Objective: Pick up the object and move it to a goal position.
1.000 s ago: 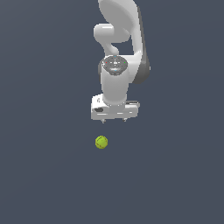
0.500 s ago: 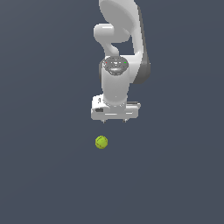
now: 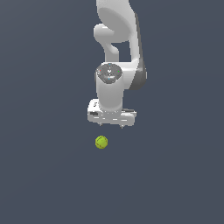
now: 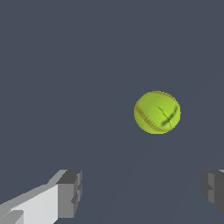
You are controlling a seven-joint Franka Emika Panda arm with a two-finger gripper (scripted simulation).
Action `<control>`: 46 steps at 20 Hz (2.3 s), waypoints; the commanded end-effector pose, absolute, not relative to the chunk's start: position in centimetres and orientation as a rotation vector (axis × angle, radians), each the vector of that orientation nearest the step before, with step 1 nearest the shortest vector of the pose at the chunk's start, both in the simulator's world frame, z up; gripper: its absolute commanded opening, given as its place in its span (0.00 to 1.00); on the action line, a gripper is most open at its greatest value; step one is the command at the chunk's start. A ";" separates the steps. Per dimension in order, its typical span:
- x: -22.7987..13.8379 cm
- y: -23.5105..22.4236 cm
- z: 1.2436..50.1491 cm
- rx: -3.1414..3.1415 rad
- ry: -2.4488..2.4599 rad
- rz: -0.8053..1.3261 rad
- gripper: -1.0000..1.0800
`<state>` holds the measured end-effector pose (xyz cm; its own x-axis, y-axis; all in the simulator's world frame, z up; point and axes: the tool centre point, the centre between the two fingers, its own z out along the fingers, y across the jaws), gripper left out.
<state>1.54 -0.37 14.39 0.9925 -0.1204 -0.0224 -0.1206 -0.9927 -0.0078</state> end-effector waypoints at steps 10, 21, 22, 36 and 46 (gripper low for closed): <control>4.1 -3.8 10.9 -3.052 0.721 0.015 0.96; 5.2 -5.6 9.2 -2.988 0.968 0.001 0.96; 5.2 -5.6 9.2 -2.986 0.975 0.000 0.96; 5.1 -5.6 5.0 -2.985 0.979 0.000 0.96; 5.2 -5.7 4.1 -2.985 0.981 0.000 0.00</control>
<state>5.22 -5.60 4.15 0.8054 -0.5927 -0.0008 -0.5927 -0.8054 0.0000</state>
